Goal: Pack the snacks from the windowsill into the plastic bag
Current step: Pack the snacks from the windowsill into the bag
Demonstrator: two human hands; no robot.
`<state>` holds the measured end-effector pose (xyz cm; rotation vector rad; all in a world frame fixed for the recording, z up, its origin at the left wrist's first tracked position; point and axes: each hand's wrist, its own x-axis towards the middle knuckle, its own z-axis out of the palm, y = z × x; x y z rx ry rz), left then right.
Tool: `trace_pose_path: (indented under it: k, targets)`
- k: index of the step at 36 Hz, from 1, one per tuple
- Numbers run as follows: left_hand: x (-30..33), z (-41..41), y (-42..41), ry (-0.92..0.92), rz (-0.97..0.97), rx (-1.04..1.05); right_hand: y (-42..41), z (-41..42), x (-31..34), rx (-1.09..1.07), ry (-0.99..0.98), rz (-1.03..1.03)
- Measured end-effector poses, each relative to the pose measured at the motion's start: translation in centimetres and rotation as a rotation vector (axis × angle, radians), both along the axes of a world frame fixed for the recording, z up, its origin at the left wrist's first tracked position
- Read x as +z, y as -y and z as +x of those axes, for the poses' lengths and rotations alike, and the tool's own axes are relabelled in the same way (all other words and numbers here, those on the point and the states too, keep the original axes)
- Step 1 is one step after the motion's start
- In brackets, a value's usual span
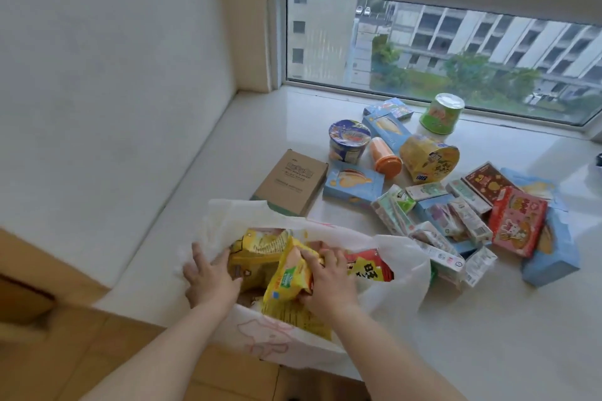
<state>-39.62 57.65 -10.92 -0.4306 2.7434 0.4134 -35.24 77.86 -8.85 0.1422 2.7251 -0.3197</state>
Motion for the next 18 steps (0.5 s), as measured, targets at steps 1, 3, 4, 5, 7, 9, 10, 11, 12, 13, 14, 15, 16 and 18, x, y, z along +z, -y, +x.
trace_pose_path:
  k: [1,3,4,5,7,9,10,11,12,13,14,15,16,18]
  targets:
    - [-0.4,0.3,0.6,0.007,0.047,0.026,0.1,0.2,-0.5,0.032,0.034,0.012]
    - [-0.8,0.6,1.5,0.007,0.102,0.057,0.4,0.2,-0.8,0.095,0.053,0.056]
    - [-0.8,0.7,1.7,-0.014,0.104,0.047,0.6,0.0,-0.6,0.128,0.030,0.083]
    - [-0.9,0.7,1.9,-0.041,0.092,0.028,0.9,-0.3,-0.5,0.156,-0.006,0.111]
    - [-0.7,0.8,2.1,-0.085,0.081,0.011,1.7,-0.8,-0.4,0.174,-0.064,0.145]
    - [-0.4,0.8,2.4,-0.108,0.088,0.011,2.9,-1.0,-0.7,0.210,-0.078,0.156]
    - [-0.2,0.8,2.6,-0.122,0.087,0.008,3.6,-0.9,-1.1,0.294,-0.077,0.182]
    - [-0.1,0.9,2.8,-0.130,0.086,-0.001,4.2,-0.6,-1.6,0.399,-0.064,0.217]
    - [0.2,1.0,2.9,-0.132,0.081,-0.022,4.6,-0.3,-2.3,0.486,-0.029,0.248]
    - [0.4,1.0,3.0,-0.138,0.083,-0.046,4.8,-0.2,-2.8,0.519,0.021,0.261]
    - [0.8,1.1,3.0,-0.141,0.087,-0.071,4.8,-0.2,-3.1,0.510,0.062,0.257]
    - [1.3,1.1,3.0,-0.147,0.092,-0.096,4.7,-0.5,-3.2,0.490,0.085,0.246]
    - [1.6,1.2,2.9,-0.154,0.087,-0.120,4.6,-0.8,-3.2,0.481,0.092,0.239]
    - [2.1,1.3,2.7,-0.177,0.037,-0.164,4.4,-1.2,-2.9,0.484,0.101,0.225]
